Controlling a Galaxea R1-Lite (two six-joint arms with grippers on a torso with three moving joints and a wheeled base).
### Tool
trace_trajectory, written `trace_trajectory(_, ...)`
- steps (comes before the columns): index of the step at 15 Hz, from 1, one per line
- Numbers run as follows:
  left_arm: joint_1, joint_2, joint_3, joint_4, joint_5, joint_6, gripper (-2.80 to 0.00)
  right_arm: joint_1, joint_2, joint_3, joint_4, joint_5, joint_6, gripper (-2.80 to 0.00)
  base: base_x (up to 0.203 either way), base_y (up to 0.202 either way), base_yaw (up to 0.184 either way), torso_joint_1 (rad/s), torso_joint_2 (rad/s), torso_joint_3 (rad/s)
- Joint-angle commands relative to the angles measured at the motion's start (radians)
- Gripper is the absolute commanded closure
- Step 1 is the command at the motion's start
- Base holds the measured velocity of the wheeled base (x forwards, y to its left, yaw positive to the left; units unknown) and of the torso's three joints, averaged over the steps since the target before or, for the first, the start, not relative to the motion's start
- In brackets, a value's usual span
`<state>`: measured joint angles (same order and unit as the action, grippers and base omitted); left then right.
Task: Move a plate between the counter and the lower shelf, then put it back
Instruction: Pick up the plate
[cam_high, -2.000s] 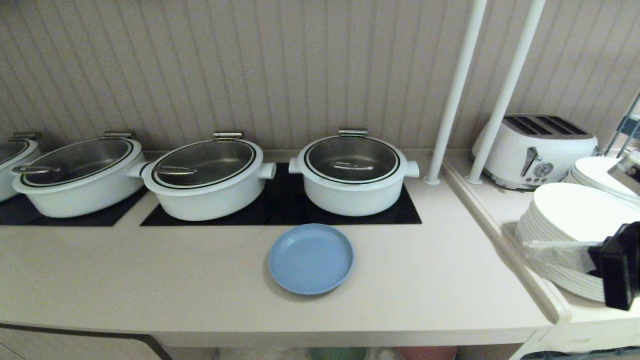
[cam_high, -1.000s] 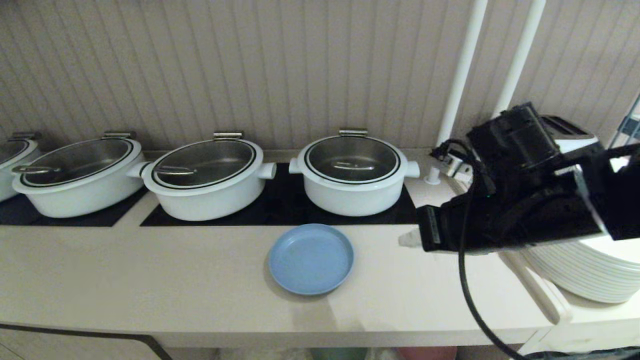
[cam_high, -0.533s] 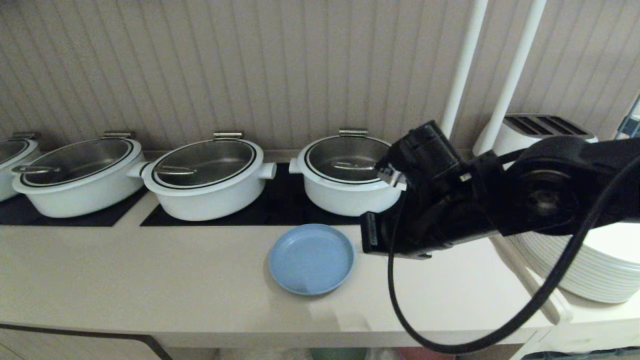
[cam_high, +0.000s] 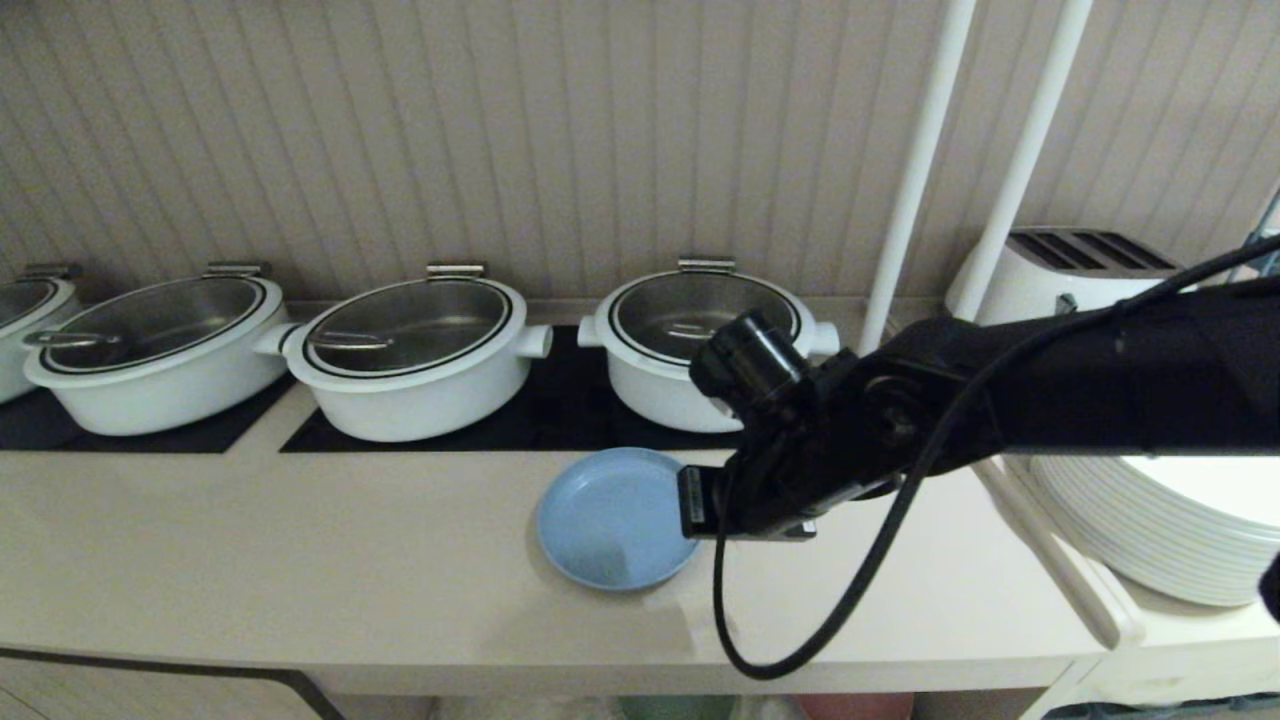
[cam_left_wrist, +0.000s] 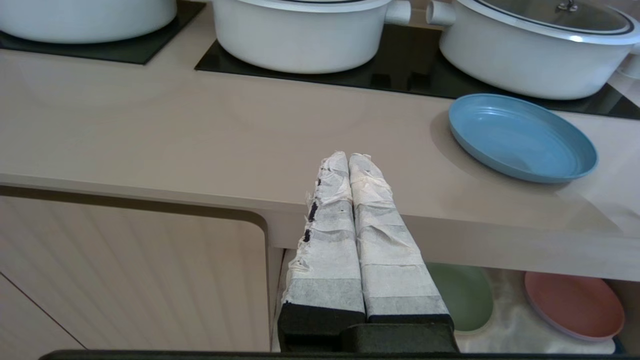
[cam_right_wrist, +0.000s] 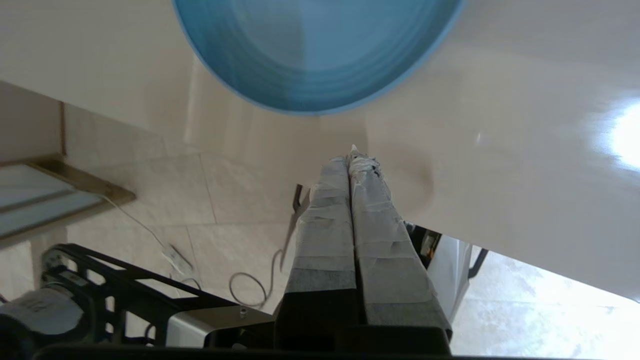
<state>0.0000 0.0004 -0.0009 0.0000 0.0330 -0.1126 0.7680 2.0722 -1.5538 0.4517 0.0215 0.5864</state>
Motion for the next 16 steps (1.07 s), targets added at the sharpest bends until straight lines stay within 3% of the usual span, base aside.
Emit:
trace_trajectory(1,0.0,0.0,0.001,0.0,0.001,-0.001,0.0,0.015,0.049,-0.012,0.001,-0.001,0.003,0.0,0.0,0.0,0.0,0.0,0.0,0.0)
trace_trajectory(6,0.0,0.0,0.001,0.0,0.001,-0.001,0.0,0.016,0.081,-0.062,0.027,-0.002,-0.001,0.0,0.0,0.0,0.0,0.0,0.0,0.0)
trace_trajectory(12,0.0,0.0,0.001,0.0,0.001,-0.001,0.0,0.013,0.079,-0.08,0.088,-0.003,-0.095,0.0,0.0,0.0,0.0,0.0,0.0,0.0)
trace_trajectory(16,0.0,0.0,0.0,0.0,0.001,-0.001,0.0,0.011,0.098,-0.106,0.133,-0.003,-0.101,0.0,0.0,0.0,0.0,0.0,0.0,0.0)
